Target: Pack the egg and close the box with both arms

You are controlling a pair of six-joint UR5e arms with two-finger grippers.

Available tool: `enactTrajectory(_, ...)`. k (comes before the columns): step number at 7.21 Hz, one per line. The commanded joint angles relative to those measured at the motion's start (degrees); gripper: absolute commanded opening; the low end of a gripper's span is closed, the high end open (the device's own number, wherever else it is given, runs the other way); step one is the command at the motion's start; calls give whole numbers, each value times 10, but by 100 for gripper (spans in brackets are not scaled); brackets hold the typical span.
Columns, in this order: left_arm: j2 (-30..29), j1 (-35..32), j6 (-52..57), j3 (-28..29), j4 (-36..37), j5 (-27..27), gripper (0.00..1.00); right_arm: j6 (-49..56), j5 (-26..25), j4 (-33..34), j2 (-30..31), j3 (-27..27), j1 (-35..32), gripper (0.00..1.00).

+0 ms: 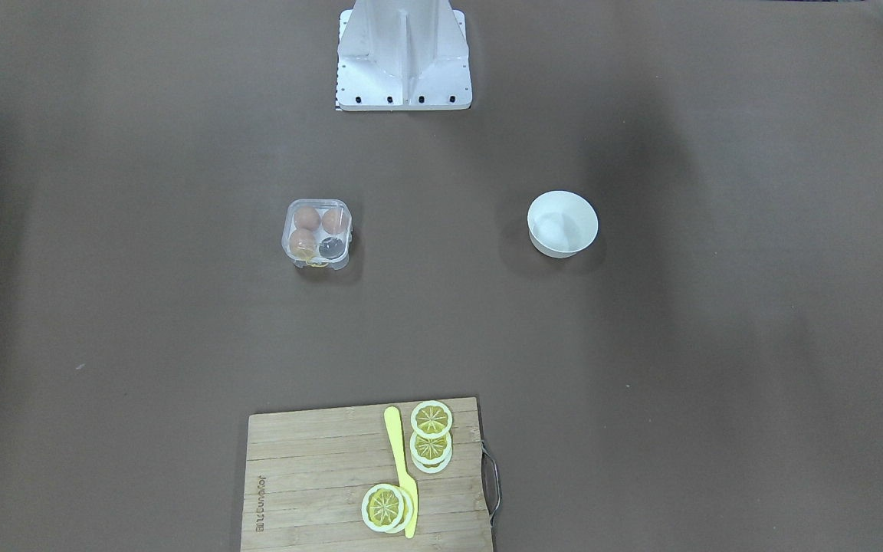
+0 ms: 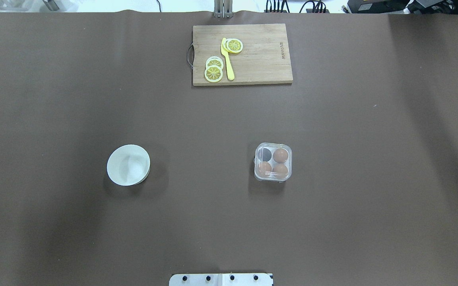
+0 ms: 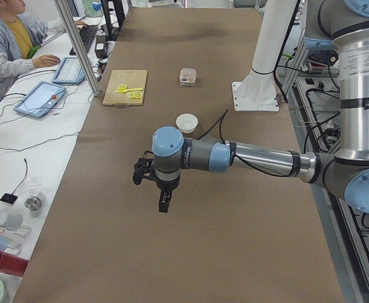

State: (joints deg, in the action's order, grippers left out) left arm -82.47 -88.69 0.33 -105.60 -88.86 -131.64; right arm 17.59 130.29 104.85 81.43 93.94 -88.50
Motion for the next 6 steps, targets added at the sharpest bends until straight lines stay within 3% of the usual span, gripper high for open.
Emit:
enactTrajectory(1, -1, 0, -2, 10, -1, 1, 98, -8, 2, -3, 1, -4, 0, 100)
enactTrajectory(6, -5, 2, -2, 15, -1, 0, 98, -10, 2, -4, 2, -3, 0, 100)
